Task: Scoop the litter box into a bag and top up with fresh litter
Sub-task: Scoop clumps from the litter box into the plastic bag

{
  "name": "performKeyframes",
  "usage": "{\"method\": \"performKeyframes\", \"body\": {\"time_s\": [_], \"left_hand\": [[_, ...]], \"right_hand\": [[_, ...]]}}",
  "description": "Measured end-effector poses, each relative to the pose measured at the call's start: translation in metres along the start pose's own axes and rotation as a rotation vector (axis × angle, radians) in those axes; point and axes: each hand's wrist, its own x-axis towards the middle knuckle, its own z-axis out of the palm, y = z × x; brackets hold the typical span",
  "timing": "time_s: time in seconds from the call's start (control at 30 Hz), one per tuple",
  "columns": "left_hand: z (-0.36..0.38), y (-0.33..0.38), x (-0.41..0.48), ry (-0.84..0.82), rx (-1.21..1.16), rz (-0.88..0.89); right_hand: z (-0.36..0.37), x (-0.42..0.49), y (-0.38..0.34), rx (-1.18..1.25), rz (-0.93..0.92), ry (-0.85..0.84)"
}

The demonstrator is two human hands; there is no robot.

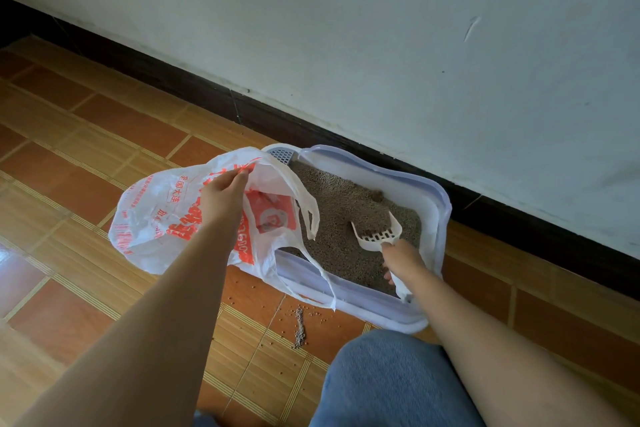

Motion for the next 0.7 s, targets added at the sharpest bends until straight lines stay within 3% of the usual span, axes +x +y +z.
{"method": "performKeyframes", "body": {"time_s": [0.4, 0.7], "left_hand": [[0.0, -0.004, 0.009, 0.022, -0.002, 0.004], [-0.003, -0.005, 0.012, 0.018, -0.009, 0.009]], "right_hand": [[0.008, 0.021, -0.014, 0.217, 0.084, 0.011], [0.017, 0.028, -0.015, 0.135, -0.088, 0.057]]}}
